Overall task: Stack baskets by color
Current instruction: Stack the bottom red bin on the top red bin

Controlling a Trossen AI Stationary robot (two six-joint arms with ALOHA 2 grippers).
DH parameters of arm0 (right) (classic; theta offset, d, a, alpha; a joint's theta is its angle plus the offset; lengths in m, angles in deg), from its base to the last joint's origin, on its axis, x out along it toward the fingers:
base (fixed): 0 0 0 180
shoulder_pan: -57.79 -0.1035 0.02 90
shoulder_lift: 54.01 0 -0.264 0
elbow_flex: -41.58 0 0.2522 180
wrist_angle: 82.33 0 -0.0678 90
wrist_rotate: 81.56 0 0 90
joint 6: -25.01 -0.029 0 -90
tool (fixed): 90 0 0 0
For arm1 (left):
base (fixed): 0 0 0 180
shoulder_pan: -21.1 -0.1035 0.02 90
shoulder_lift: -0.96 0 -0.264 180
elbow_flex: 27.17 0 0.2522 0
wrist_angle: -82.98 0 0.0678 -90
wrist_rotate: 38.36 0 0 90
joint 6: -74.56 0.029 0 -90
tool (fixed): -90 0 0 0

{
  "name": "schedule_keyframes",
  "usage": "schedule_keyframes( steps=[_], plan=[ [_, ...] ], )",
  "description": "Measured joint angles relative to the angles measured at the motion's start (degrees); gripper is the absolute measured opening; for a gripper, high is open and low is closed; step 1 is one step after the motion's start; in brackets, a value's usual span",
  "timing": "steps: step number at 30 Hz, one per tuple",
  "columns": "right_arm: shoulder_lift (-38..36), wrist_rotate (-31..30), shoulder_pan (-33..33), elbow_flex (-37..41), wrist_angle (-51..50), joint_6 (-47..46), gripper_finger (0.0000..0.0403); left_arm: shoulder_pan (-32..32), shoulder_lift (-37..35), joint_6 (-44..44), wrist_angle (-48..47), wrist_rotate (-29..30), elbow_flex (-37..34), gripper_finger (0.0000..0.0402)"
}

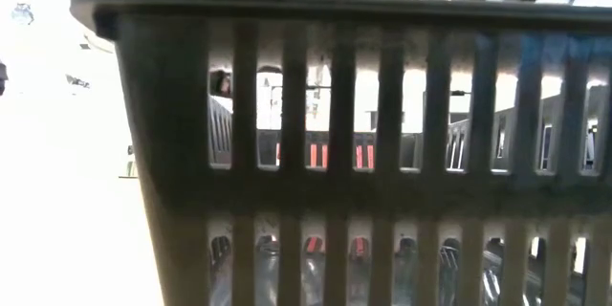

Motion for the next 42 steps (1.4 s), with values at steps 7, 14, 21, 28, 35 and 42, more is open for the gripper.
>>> schedule_keyframes(
  steps=[7,14,21,28,35,42],
  plan=[
    [-1.34,-1.60,2.39,12.05,23.18,-0.42,0.0164,-1.18,-13.09,3.23,-13.77,5.61,0.07,0.0251],
    [-0.98,-2.10,6.61,17.69,27.19,0.75,0.0211,-1.24,-24.39,4.19,-24.94,14.39,0.06,0.0251],
    [0.00,-1.04,11.19,21.36,36.98,4.57,0.0231,-1.18,-30.14,3.93,-32.35,21.03,0.06,0.0251],
    [3.14,3.30,12.89,21.54,41.41,8.74,0.0214,-1.16,-31.03,3.77,-35.45,22.32,0.04,0.0251],
    [7.85,7.81,13.75,21.59,44.10,10.40,0.0189,-1.18,-30.67,3.99,-36.10,22.93,0.02,0.0251],
    [7.78,9.76,14.43,21.57,43.82,12.82,0.0089,-1.18,-30.50,4.40,-35.46,23.10,0.06,0.0251]
  ],
)
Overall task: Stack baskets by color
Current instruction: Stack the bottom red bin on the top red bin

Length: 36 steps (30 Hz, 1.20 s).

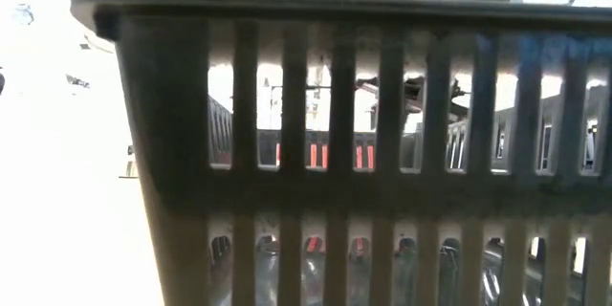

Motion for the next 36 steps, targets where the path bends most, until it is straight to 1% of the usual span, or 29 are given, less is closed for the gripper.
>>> schedule_keyframes(
  steps=[3,4,8,11,14,18,22,26,29,32,36],
  plan=[
    [-0.24,0.03,0.25,-0.02,-0.10,0.58,0.0025,0.00,0.00,0.04,0.00,0.20,0.00,0.0251],
    [-0.22,0.11,0.35,-0.02,-0.42,1.04,0.0014,0.00,0.00,0.05,0.08,0.24,0.00,0.0251],
    [-0.46,1.59,1.56,-0.42,-0.92,4.83,0.0011,0.00,0.00,0.44,0.16,0.35,0.00,0.0251],
    [-2.59,1.79,3.26,-2.07,-1.93,9.52,0.0006,0.00,0.00,0.50,0.08,0.35,0.00,0.0251],
    [-6.05,1.80,6.25,-4.66,-5.72,15.03,0.0007,0.00,-0.02,0.51,0.12,0.37,0.00,0.0251],
    [-9.58,1.35,12.45,-8.01,-9.32,25.13,0.0006,0.00,-0.02,0.83,0.23,0.41,0.00,0.0251],
    [-10.85,1.50,20.86,-12.49,-12.43,36.58,0.0005,0.00,-0.04,0.86,0.30,1.41,0.00,0.0251],
    [-8.88,3.88,28.81,-17.69,-13.75,47.02,0.0006,0.00,-0.04,0.75,0.27,2.74,0.00,0.0251],
    [-5.75,6.24,33.65,-21.75,-14.18,52.98,0.0005,0.00,-0.03,0.75,0.25,3.29,0.00,0.0251],
    [-1.89,7.53,36.83,-26.25,-14.27,56.91,0.0004,0.00,-0.04,0.66,0.24,3.37,0.00,0.0251],
    [3.56,8.13,38.73,-30.39,-15.62,60.14,0.0007,0.00,-0.03,-0.21,0.23,3.67,0.00,0.0251]
  ],
)
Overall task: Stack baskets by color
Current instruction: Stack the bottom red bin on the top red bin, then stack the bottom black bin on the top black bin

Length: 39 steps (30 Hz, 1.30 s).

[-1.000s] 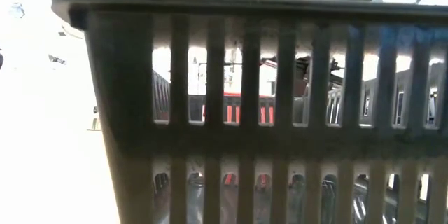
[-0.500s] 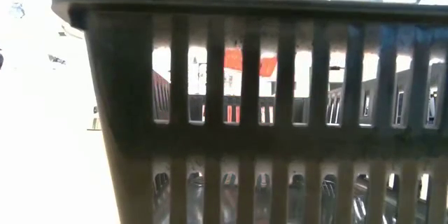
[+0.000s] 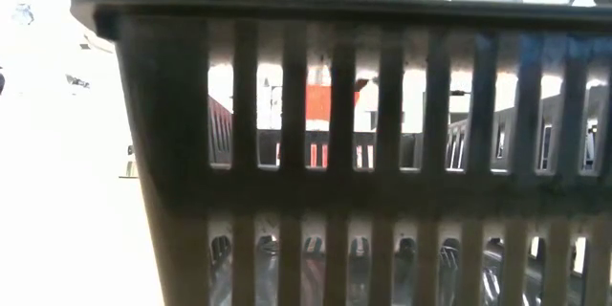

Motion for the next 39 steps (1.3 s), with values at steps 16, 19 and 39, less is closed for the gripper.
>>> schedule_keyframes(
  steps=[16,19,39],
  plan=[
    [7.32,2.37,1.31,-1.96,-1.38,3.38,0.0010,-0.07,-0.02,-1.44,0.07,1.87,0.00,0.0251],
    [7.32,2.37,1.31,-1.96,-1.31,2.43,0.0026,-0.07,-0.02,-1.44,0.13,1.91,0.00,0.0251],
    [6.02,2.53,4.37,-3.32,-2.63,4.45,0.0139,-0.07,-0.02,-1.49,0.07,2.04,0.00,0.0251]
  ],
)
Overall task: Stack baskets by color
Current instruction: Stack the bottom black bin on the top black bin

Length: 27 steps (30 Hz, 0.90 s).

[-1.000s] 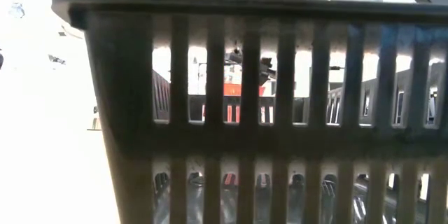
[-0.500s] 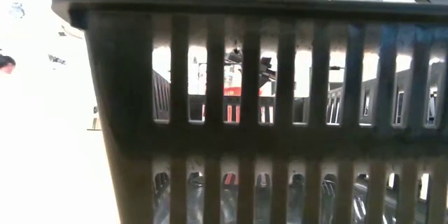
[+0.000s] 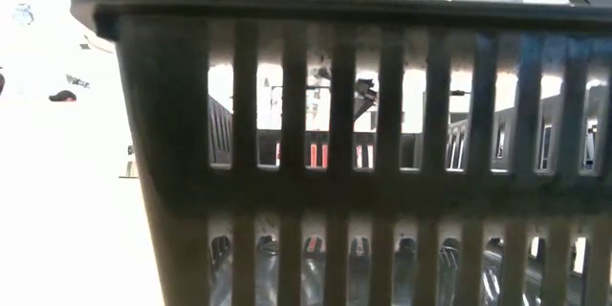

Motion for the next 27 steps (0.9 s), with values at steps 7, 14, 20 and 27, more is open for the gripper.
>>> schedule_keyframes(
  steps=[7,14,20,27],
  plan=[
    [-4.62,-0.04,1.06,-4.84,-5.71,7.51,0.0174,0.00,0.00,2.24,-0.35,-0.09,0.00,0.0251],
    [-13.29,-0.08,-2.23,-5.32,-13.71,11.94,0.0174,0.04,0.00,5.02,-2.73,-5.56,0.00,0.0251],
    [-19.25,-0.40,-10.52,-5.32,-23.59,4.56,0.0169,0.04,0.00,6.75,-4.35,-8.71,0.00,0.0251],
    [-21.30,-4.26,-28.77,-5.32,-33.33,-10.04,0.0176,0.11,0.00,8.76,-6.08,-14.02,0.00,0.0251]
  ],
)
